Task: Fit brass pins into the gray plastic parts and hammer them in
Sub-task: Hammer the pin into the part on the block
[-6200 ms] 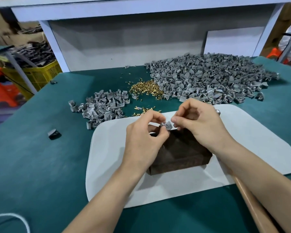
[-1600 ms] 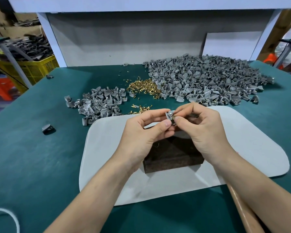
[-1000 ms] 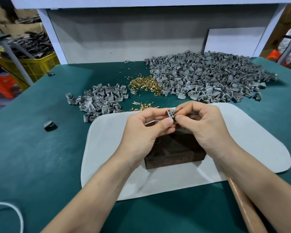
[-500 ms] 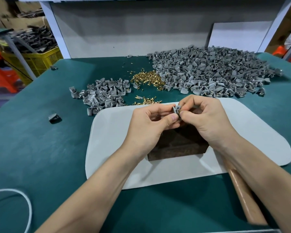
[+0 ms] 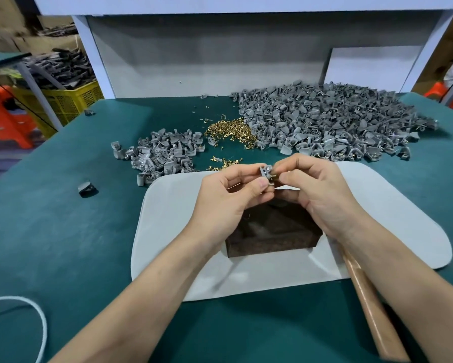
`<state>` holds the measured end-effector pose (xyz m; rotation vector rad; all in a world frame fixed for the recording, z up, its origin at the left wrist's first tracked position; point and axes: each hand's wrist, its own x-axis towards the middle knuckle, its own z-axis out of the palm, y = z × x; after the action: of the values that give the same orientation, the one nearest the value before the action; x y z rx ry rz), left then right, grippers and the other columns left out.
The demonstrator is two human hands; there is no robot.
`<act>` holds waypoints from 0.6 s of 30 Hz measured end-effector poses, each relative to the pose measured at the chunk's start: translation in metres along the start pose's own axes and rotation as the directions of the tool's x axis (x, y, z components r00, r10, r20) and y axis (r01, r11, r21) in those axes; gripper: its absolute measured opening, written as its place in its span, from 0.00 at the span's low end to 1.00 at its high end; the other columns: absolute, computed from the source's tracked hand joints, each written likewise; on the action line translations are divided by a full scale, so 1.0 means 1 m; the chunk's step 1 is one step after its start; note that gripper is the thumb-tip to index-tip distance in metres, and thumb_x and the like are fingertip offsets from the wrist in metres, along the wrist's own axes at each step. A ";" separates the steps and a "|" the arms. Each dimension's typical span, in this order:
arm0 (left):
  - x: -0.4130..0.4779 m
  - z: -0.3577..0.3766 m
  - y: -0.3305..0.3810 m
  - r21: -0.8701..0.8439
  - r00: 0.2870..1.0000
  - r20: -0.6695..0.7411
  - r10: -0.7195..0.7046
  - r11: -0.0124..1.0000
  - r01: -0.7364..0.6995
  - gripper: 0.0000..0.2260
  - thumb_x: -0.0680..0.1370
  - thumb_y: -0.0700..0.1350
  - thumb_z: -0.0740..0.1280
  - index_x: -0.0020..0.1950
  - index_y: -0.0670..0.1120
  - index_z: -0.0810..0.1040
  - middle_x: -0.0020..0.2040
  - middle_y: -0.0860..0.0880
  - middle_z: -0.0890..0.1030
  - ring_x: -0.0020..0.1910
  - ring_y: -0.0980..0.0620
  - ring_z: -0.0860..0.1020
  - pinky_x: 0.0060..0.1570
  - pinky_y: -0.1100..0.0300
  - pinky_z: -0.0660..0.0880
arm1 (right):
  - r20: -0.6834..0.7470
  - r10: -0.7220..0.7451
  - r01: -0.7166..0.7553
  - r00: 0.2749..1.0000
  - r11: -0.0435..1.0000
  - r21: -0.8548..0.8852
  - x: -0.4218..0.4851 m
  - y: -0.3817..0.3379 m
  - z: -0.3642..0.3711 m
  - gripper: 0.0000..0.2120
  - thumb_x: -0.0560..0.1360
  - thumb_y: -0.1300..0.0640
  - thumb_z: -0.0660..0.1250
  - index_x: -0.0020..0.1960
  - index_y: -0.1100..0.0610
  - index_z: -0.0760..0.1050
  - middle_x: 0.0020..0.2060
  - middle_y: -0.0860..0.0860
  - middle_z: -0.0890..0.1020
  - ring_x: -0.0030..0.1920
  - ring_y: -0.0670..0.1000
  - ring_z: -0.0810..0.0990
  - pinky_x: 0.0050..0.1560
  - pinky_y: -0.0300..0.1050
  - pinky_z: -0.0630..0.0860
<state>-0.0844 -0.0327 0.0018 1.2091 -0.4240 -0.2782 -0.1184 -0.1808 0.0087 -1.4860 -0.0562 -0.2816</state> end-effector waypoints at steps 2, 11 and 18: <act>0.000 -0.001 0.000 0.003 1.000 -0.002 -0.005 1.000 0.005 0.08 0.75 0.31 0.67 0.50 0.40 0.81 0.38 0.49 0.83 0.40 0.54 0.82 0.43 0.63 0.80 | 0.002 -0.023 0.023 1.000 0.999 -0.042 -0.001 0.001 0.000 0.04 0.66 0.61 0.66 0.36 0.55 0.79 0.33 0.50 0.81 0.36 0.48 0.80 0.38 0.39 0.78; 0.000 0.000 0.000 0.024 1.000 -0.002 0.001 1.000 -0.001 0.09 0.74 0.31 0.68 0.51 0.41 0.80 0.37 0.50 0.82 0.39 0.55 0.81 0.43 0.62 0.80 | 0.090 -0.255 0.269 0.963 0.870 -0.413 0.000 0.001 -0.004 0.05 0.71 0.64 0.68 0.40 0.54 0.77 0.33 0.49 0.79 0.34 0.46 0.79 0.36 0.37 0.75; 0.002 -0.008 0.001 0.328 0.986 -0.010 0.164 0.932 -0.152 0.09 0.72 0.32 0.71 0.44 0.45 0.78 0.41 0.48 0.83 0.47 0.45 0.82 0.52 0.54 0.79 | -0.298 -0.179 -0.151 0.937 0.563 -0.812 0.022 0.006 -0.054 0.06 0.71 0.52 0.69 0.38 0.52 0.74 0.32 0.46 0.79 0.35 0.50 0.78 0.35 0.40 0.69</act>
<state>-0.0786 -0.0263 0.0012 1.4930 -0.5468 -0.0453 -0.1030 -0.2372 0.0031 -2.3697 0.4223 -0.6512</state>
